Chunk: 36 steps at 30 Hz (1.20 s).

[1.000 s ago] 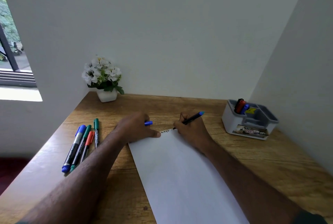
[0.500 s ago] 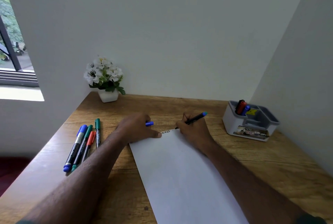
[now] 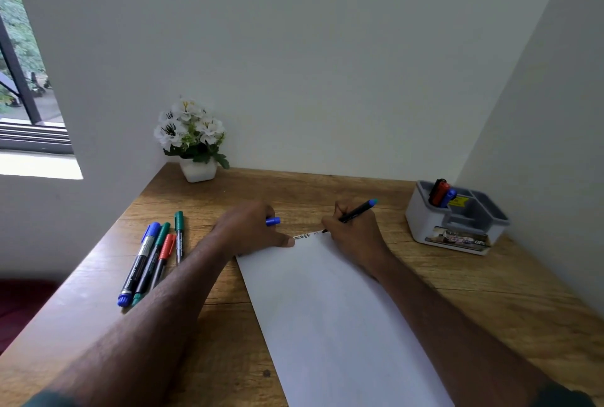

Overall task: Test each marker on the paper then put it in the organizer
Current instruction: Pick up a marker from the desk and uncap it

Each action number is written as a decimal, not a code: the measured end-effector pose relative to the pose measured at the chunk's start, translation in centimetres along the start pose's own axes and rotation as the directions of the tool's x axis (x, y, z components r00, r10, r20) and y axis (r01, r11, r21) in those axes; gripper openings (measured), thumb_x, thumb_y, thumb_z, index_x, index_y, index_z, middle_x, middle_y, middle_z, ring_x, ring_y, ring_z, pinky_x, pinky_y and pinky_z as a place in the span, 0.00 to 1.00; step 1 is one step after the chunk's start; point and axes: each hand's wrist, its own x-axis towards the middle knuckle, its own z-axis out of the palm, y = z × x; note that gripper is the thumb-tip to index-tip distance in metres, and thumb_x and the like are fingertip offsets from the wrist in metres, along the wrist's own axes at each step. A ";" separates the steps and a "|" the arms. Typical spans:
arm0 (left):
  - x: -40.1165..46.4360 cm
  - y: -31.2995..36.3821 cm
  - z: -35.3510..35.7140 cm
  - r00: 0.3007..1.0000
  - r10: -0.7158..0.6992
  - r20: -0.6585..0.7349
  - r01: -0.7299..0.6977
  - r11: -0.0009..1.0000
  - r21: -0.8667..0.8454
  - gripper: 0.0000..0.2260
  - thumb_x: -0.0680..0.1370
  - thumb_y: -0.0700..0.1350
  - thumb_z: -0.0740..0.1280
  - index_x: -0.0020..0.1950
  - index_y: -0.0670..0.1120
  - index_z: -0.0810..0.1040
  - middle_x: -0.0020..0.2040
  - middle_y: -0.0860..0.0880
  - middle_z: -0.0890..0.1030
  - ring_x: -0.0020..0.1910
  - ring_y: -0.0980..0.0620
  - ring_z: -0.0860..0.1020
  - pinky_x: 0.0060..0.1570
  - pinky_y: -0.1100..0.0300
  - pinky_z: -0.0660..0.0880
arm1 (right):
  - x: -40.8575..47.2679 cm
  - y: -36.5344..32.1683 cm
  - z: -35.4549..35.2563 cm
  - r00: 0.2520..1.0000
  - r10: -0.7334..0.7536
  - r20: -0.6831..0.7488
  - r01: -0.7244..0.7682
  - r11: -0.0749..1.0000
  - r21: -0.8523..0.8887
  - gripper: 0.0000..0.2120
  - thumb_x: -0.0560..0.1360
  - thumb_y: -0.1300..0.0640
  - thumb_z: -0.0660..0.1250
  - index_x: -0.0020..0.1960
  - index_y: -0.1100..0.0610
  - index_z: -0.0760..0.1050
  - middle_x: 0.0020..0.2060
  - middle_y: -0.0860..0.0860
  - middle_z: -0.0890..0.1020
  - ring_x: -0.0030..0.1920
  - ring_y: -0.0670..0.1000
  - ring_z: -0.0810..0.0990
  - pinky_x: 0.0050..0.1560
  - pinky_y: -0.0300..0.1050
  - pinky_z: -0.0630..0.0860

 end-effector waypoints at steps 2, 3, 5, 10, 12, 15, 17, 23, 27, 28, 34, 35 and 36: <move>0.0 0.0 0.1 1.000 -0.001 -0.004 0.001 1.000 0.006 0.19 0.70 0.64 0.74 0.42 0.51 0.74 0.39 0.51 0.77 0.39 0.54 0.74 0.37 0.59 0.68 | 0.0 0.1 0.0 1.000 0.004 0.000 -0.004 1.000 0.014 0.13 0.68 0.64 0.68 0.31 0.64 0.65 0.28 0.55 0.68 0.31 0.50 0.66 0.35 0.47 0.64; 0.0 -0.1 0.1 1.000 -0.001 -0.005 0.001 1.000 0.006 0.19 0.70 0.64 0.74 0.42 0.51 0.74 0.39 0.51 0.77 0.39 0.54 0.74 0.36 0.59 0.67 | 0.0 0.1 0.0 1.000 0.001 0.004 -0.001 1.000 0.017 0.13 0.68 0.64 0.68 0.32 0.66 0.65 0.29 0.55 0.68 0.32 0.50 0.67 0.35 0.47 0.64; 0.0 -0.1 0.1 1.000 0.004 -0.007 -0.004 1.000 0.001 0.19 0.70 0.64 0.74 0.41 0.51 0.73 0.39 0.51 0.77 0.38 0.54 0.74 0.36 0.59 0.67 | 0.1 0.2 0.1 1.000 -0.001 0.008 0.001 1.000 0.021 0.13 0.68 0.63 0.68 0.33 0.67 0.65 0.29 0.56 0.68 0.32 0.51 0.67 0.35 0.47 0.65; -0.1 0.0 0.0 1.000 0.009 -0.011 -0.009 1.000 -0.007 0.19 0.70 0.63 0.74 0.39 0.50 0.72 0.36 0.52 0.74 0.35 0.55 0.72 0.34 0.59 0.65 | 0.1 0.0 0.0 1.000 0.001 -0.009 -0.001 1.000 0.005 0.16 0.69 0.64 0.68 0.29 0.57 0.64 0.27 0.51 0.67 0.30 0.47 0.65 0.33 0.45 0.63; -0.1 0.0 0.0 1.000 0.008 -0.010 -0.008 1.000 -0.005 0.19 0.70 0.63 0.74 0.39 0.51 0.72 0.36 0.52 0.74 0.35 0.55 0.71 0.34 0.59 0.65 | 0.0 -0.1 -0.1 1.000 0.008 -0.005 -0.008 1.000 0.004 0.16 0.69 0.64 0.68 0.29 0.55 0.63 0.27 0.51 0.67 0.30 0.47 0.65 0.33 0.45 0.63; 0.1 -0.1 0.0 1.000 0.009 -0.001 -0.009 1.000 -0.004 0.19 0.71 0.63 0.74 0.38 0.51 0.72 0.36 0.52 0.74 0.35 0.55 0.71 0.34 0.60 0.64 | 0.0 -0.1 -0.1 0.999 0.025 -0.029 -0.024 0.999 0.040 0.17 0.69 0.65 0.68 0.29 0.55 0.63 0.25 0.49 0.66 0.30 0.47 0.65 0.34 0.46 0.64; 0.1 -0.1 0.0 1.000 0.008 -0.001 -0.008 1.000 -0.011 0.19 0.70 0.63 0.74 0.39 0.51 0.72 0.36 0.52 0.74 0.36 0.55 0.72 0.34 0.60 0.64 | 0.0 -0.1 -0.1 0.999 0.025 -0.036 -0.023 0.999 0.046 0.15 0.69 0.65 0.68 0.29 0.57 0.64 0.26 0.51 0.66 0.31 0.48 0.65 0.35 0.46 0.64; 0.2 -0.2 0.1 1.000 0.010 -0.001 -0.010 1.000 -0.008 0.19 0.70 0.63 0.74 0.40 0.51 0.73 0.37 0.51 0.76 0.37 0.54 0.72 0.35 0.59 0.66 | -0.1 0.0 -0.1 0.998 0.026 -0.066 -0.023 0.999 0.046 0.17 0.68 0.65 0.69 0.28 0.56 0.64 0.25 0.50 0.67 0.30 0.47 0.66 0.35 0.46 0.66; 0.2 -0.4 0.2 1.000 0.012 -0.005 -0.012 1.000 -0.013 0.19 0.70 0.64 0.74 0.39 0.52 0.72 0.36 0.52 0.75 0.36 0.55 0.72 0.35 0.59 0.65 | 0.0 0.0 -0.1 0.999 0.023 -0.047 -0.022 0.999 0.030 0.14 0.68 0.64 0.69 0.30 0.59 0.65 0.26 0.52 0.67 0.30 0.48 0.65 0.34 0.46 0.65; 0.2 -0.3 0.2 1.000 0.014 -0.007 -0.014 1.000 -0.014 0.19 0.70 0.64 0.74 0.39 0.52 0.72 0.36 0.52 0.75 0.36 0.55 0.72 0.35 0.59 0.65 | 0.0 0.0 -0.1 0.999 0.030 -0.045 -0.028 0.999 0.024 0.14 0.68 0.63 0.68 0.30 0.58 0.65 0.27 0.52 0.67 0.30 0.48 0.65 0.34 0.47 0.64; 0.0 -0.1 0.0 1.000 0.001 -0.006 -0.001 1.000 -0.010 0.19 0.70 0.63 0.74 0.39 0.51 0.72 0.36 0.52 0.75 0.36 0.55 0.72 0.34 0.59 0.64 | 0.0 0.0 -0.1 0.999 0.026 -0.032 -0.026 1.000 0.003 0.14 0.68 0.62 0.68 0.30 0.56 0.65 0.27 0.52 0.66 0.30 0.48 0.65 0.34 0.46 0.63; 0.0 0.0 0.0 1.000 0.000 -0.005 -0.001 1.000 -0.011 0.19 0.70 0.63 0.74 0.39 0.51 0.72 0.36 0.52 0.75 0.36 0.55 0.72 0.34 0.59 0.64 | 0.0 0.0 -0.2 0.999 0.023 -0.030 -0.023 1.000 0.004 0.15 0.68 0.63 0.68 0.30 0.56 0.64 0.27 0.52 0.65 0.30 0.47 0.64 0.34 0.46 0.63; 0.0 0.0 0.0 1.000 0.001 -0.005 -0.001 1.000 -0.013 0.19 0.70 0.63 0.74 0.39 0.51 0.73 0.36 0.52 0.75 0.36 0.55 0.72 0.34 0.59 0.65 | -0.1 -0.1 -0.2 0.999 0.019 -0.030 -0.019 1.000 0.007 0.16 0.68 0.63 0.68 0.29 0.56 0.63 0.26 0.51 0.65 0.30 0.47 0.64 0.33 0.46 0.62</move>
